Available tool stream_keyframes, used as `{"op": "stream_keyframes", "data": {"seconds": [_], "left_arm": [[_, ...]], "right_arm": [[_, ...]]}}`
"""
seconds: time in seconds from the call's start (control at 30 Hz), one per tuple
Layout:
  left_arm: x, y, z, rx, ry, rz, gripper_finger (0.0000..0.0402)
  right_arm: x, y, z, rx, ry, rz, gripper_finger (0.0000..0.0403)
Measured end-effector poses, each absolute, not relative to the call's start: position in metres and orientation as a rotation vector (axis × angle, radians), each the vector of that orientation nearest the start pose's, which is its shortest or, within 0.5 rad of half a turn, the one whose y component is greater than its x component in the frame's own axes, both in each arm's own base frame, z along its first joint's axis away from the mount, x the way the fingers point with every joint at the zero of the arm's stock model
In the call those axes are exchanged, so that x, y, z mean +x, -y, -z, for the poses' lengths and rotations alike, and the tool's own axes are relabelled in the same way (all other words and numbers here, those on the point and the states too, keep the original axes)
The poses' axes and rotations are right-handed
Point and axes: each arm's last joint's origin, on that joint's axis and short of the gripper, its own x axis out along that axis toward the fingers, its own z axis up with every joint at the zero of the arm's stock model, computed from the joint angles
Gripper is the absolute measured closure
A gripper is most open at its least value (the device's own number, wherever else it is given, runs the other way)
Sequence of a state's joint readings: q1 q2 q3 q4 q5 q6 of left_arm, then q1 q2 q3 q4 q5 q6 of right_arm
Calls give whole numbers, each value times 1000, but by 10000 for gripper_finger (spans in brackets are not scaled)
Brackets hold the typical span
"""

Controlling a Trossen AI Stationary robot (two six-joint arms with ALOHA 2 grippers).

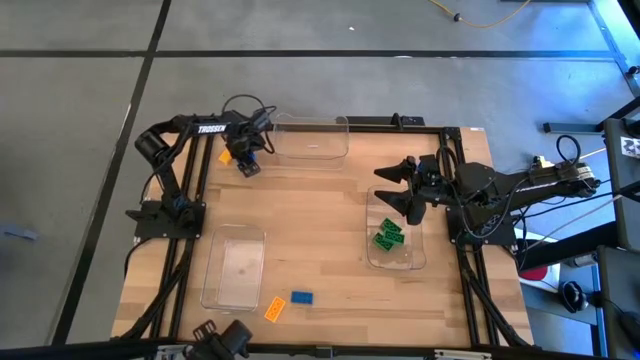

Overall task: Sort & place blocks by color
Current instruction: Put the top left blue block into the top center transparent bin

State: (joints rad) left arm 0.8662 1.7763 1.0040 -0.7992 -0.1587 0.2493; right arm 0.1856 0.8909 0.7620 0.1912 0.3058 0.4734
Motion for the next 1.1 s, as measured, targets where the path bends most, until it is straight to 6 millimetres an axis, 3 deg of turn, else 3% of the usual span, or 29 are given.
{"op": "stream_keyframes", "data": {"seconds": [0.17,0.4,0.53,0.7,0.87,1.1], "left_arm": [[182,-227,-137,-402,-1589,-594,185],[184,-225,-138,-408,-1597,-605,273],[183,-224,-147,-406,-1562,-640,274],[176,-216,-173,-421,-1506,-695,275],[168,-199,-212,-492,-1340,-755,275],[170,-147,-275,-499,-984,-727,275]], "right_arm": [[198,-28,-343,487,88,104,27],[198,-28,-343,486,88,104,27],[198,-28,-343,485,87,104,27],[198,-28,-343,481,87,103,27],[198,-28,-343,480,87,102,27],[198,-28,-343,451,84,102,27]]}}
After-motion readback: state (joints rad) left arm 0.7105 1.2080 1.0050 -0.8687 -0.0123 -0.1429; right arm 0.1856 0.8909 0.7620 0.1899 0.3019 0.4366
